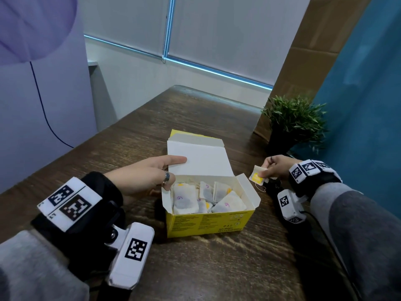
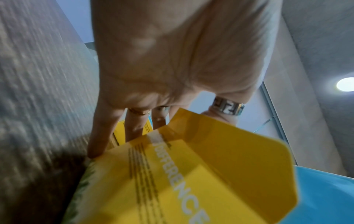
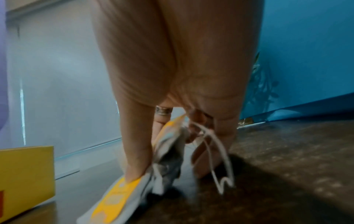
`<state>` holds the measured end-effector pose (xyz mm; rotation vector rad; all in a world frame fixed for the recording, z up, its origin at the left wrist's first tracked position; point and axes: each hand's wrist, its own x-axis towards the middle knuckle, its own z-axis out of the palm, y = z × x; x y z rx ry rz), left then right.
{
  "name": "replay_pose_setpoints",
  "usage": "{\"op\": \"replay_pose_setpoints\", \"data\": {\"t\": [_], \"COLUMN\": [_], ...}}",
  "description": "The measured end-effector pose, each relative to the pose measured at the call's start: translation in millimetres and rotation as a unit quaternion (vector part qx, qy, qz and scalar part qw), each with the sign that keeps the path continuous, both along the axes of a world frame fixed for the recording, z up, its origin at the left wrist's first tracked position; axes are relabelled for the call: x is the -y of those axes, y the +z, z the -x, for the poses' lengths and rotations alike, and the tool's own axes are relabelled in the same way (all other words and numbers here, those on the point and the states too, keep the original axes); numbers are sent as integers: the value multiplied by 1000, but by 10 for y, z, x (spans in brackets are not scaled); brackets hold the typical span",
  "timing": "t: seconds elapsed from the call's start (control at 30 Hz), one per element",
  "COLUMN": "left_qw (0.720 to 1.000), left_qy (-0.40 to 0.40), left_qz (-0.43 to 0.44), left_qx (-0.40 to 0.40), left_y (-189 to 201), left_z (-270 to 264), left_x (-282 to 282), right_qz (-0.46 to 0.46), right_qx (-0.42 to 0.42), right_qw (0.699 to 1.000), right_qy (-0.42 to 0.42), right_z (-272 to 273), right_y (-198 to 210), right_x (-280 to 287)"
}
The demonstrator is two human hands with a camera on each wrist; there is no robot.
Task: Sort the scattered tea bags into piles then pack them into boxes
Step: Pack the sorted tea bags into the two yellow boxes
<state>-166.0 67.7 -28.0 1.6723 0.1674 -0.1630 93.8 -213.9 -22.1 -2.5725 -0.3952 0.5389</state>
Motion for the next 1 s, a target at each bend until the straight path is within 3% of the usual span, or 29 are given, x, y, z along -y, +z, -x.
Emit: {"op": "replay_pose_setpoints", "data": {"t": [0.1, 0.2, 0.33, 0.5, 0.63, 0.73, 0.83, 1.0], "left_qw": [1000, 1000, 1000, 1000, 1000, 1000, 1000, 1000], "left_qy": [-4, -4, -5, 0, 1, 6, 5, -6], "left_qz": [3, 7, -1, -18, -18, -3, -8, -19], "left_qx": [2, 4, 3, 10, 14, 14, 12, 4], "left_y": [-3, -5, -8, -26, -23, -29, -50, -73], "left_z": [-9, -23, -15, -14, 1, -9, -37, -59], "left_x": [3, 7, -2, -23, -26, -21, -26, -56], "right_qz": [8, -62, -211, -111, 20, -1, -39, 40], "right_qx": [77, 156, 126, 40, 59, 51, 96, 234], "right_qw": [997, 985, 964, 959, 960, 964, 967, 942], "right_qy": [17, 36, 106, 259, 273, 261, 235, 235], "right_z": [148, 412, 1032, 1575, 1594, 1615, 1653, 1780], "right_y": [138, 459, 822, 686, 448, 390, 376, 269], "right_x": [-40, -123, -388, -789, -893, -875, -853, -854]}}
